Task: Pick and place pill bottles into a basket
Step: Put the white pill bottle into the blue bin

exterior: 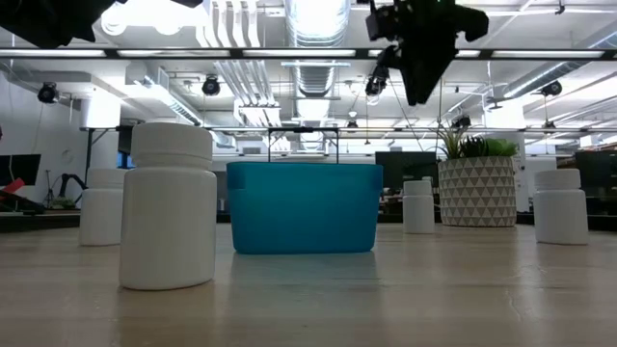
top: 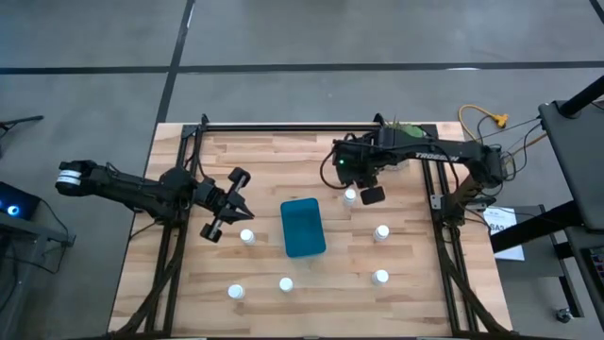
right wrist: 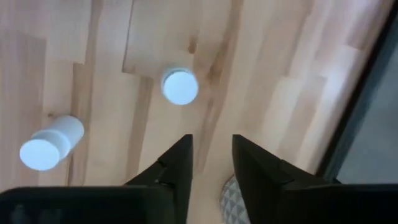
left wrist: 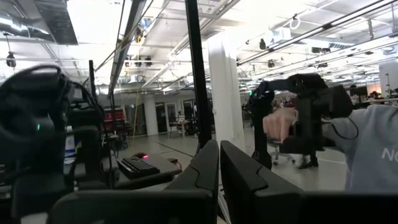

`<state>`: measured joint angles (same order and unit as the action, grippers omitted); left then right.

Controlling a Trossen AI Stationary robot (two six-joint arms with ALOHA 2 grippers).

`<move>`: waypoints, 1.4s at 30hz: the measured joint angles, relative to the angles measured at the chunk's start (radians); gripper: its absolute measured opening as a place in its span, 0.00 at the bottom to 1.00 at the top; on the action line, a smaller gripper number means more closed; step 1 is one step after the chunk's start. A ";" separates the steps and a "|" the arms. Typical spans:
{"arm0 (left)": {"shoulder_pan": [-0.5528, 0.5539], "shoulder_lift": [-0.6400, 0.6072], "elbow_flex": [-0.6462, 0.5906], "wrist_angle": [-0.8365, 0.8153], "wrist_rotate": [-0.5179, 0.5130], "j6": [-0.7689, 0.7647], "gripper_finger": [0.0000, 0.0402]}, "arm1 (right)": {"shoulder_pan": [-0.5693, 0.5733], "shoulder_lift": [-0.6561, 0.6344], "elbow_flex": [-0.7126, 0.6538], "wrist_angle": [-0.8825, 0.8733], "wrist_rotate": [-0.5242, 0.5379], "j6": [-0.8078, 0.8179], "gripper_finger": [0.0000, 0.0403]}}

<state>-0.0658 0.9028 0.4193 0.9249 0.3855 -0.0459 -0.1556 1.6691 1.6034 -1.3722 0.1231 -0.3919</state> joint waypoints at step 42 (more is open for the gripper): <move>0.000 0.000 0.000 0.000 0.000 0.000 0.00 | -0.026 0.001 -0.340 0.392 -0.125 -0.035 0.58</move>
<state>-0.0658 0.9028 0.4191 0.9253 0.3851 -0.0456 -0.1818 1.6703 1.2636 -0.9802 -0.0017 -0.4271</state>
